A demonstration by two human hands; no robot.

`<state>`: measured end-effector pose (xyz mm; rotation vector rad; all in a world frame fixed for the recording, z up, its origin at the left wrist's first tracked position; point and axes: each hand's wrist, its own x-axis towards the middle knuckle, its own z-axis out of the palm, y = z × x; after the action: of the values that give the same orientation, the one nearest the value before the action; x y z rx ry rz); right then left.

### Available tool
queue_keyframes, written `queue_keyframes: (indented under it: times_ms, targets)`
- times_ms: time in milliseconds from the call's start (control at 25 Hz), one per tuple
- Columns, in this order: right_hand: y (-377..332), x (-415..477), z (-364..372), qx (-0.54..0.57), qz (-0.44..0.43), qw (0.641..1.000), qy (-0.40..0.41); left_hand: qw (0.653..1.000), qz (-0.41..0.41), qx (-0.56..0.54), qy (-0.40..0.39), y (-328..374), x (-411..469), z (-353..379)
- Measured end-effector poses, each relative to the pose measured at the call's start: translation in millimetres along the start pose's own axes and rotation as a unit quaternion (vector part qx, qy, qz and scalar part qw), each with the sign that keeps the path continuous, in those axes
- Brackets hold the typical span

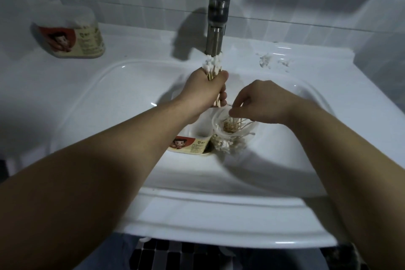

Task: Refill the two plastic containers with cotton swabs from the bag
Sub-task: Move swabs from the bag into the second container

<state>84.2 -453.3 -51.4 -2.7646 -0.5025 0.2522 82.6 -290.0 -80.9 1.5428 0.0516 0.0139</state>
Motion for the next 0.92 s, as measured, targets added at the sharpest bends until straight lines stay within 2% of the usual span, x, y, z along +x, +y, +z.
queue_keyframes:
  times_ms: [160, 280, 480, 680, 920]
  targets:
    - [-5, 0, 14, -0.077, -0.009, 0.992, -0.099, 1.000, 0.000, 0.027, 0.009, -1, 1, -1]
    - [-10, 2, 21, -0.085, -0.009, 0.984, -0.158, 0.999, -0.009, 0.030, 0.002, -4, 1, -1]
    - [-15, 6, 32, -0.127, -0.026, 0.981, -0.144, 0.998, -0.018, 0.046, -0.025, -4, -1, -1]
    - [-15, 9, 26, -0.137, -0.010, 0.988, -0.067, 0.996, -0.045, 0.040, -0.067, -6, -3, 1]
    - [-18, 4, 30, -0.161, 0.005, 0.979, -0.127, 0.994, -0.044, 0.050, -0.081, -8, -3, 1]
